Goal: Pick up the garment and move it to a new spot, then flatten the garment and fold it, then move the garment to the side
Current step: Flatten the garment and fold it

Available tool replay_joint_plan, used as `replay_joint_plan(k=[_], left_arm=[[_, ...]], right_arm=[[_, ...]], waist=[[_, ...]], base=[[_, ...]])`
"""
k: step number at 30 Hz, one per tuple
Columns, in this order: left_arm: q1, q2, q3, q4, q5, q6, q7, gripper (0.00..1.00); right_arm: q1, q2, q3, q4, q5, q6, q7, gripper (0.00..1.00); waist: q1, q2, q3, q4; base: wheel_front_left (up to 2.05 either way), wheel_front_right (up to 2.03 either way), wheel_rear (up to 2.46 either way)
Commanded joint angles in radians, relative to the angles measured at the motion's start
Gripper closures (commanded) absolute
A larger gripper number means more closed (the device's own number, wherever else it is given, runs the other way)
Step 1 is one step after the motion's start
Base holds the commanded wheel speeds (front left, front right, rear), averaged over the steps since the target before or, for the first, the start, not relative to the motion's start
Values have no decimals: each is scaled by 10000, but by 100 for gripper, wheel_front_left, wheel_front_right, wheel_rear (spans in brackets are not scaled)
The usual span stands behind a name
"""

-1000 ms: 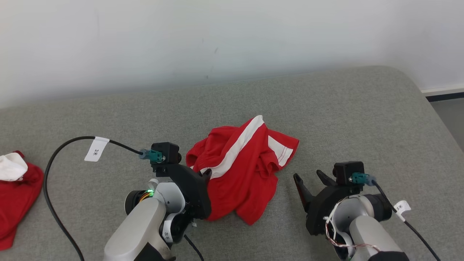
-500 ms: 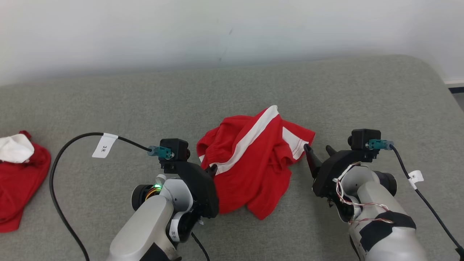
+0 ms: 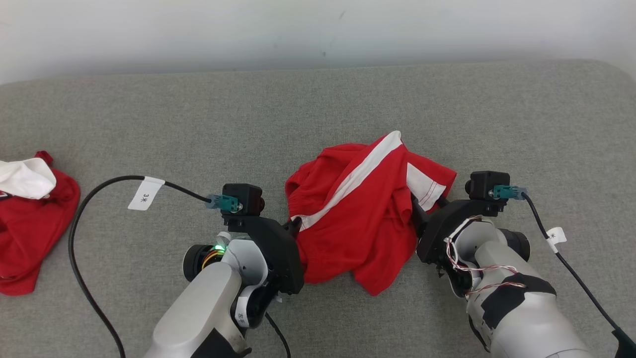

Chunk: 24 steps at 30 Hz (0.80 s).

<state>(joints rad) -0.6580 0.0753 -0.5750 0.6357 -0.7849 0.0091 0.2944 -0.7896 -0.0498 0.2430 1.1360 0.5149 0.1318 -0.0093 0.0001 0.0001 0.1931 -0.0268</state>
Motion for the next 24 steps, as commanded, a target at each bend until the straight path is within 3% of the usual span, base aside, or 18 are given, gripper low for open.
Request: replay_joint_plan(k=[1,2,3,5,8,9,11,12,20,24], left_arm=[[-74,-18,-8,25,4,-18,-78,100],[-71,-19,-16,53,-11,-40,-105,100],[-72,-21,-25,77,-19,-63,-129,100],[-65,-26,-37,138,-34,-88,-162,100],[-17,-34,-28,198,-80,-70,-232,100],[11,-22,-14,208,-97,-87,-291,100],[48,21,9,241,-103,-115,-381,100],[56,41,31,239,-103,-129,-455,100],[61,96,225,179,24,-194,-1489,100],[29,111,618,-82,-217,-319,-2350,100]], right_arm=[[-158,-10,102,80,178,-22,-109,0],[-219,-4,205,192,260,-22,-157,2],[-274,-4,312,308,332,-22,-200,22],[-340,-9,519,468,508,-22,-284,50],[-361,-9,822,703,770,-22,-340,55],[-390,-10,849,780,835,-22,-451,60],[-446,-9,920,1001,916,-22,-586,94],[-495,-6,942,1056,951,-22,-692,100],[-732,-4,1012,1373,1151,-22,-1616,100],[-930,-6,1167,788,1465,-22,-2082,100]], waist=[[-1,-1,-18,-1],[-1,-1,-35,-4],[-1,-1,-54,-10],[-1,-1,-104,-26],[-1,-1,-215,-59],[-1,-1,-263,-84],[-1,-1,-343,-124],[-1,-1,-378,-141],[-1,-1,-649,-192],[-1,-1,-717,-197]], base=[[0,0,0],[0,0,0],[0,0,0],[0,0,0],[0,0,0],[0,0,0],[0,0,0],[0,0,0],[0,0,0],[0,0,0]])
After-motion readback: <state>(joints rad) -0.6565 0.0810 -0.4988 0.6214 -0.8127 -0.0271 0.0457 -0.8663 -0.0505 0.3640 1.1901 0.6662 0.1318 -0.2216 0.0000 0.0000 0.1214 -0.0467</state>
